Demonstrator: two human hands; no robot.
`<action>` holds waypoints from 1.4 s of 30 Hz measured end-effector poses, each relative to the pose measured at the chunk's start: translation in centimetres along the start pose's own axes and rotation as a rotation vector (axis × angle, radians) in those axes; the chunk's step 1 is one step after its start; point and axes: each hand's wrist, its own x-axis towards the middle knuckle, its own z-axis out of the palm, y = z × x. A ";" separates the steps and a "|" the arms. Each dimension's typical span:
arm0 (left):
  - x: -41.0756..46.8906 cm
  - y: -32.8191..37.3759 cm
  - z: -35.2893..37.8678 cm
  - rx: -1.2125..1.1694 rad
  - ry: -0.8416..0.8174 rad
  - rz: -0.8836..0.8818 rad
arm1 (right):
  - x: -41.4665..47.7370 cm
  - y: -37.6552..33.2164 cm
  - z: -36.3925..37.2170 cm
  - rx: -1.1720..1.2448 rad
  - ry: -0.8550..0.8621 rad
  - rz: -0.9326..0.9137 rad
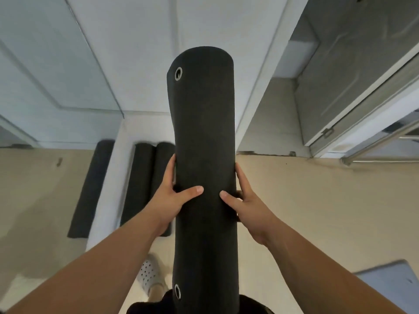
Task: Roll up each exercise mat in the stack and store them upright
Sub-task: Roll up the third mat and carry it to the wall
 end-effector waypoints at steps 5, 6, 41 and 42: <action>14.5 -7.7 -3.5 -0.028 0.018 -0.176 | 14.2 7.3 -0.8 -0.066 0.015 0.176; 17.2 -10.2 -4.1 -0.035 0.021 -0.205 | 17.0 9.5 -1.1 -0.082 0.012 0.212; 46.9 -49.2 -13.4 0.953 0.263 -0.039 | 54.3 48.0 2.8 -0.145 0.106 0.466; 46.4 -49.1 -13.4 0.961 0.233 -0.057 | 54.4 47.9 3.4 -0.143 0.116 0.451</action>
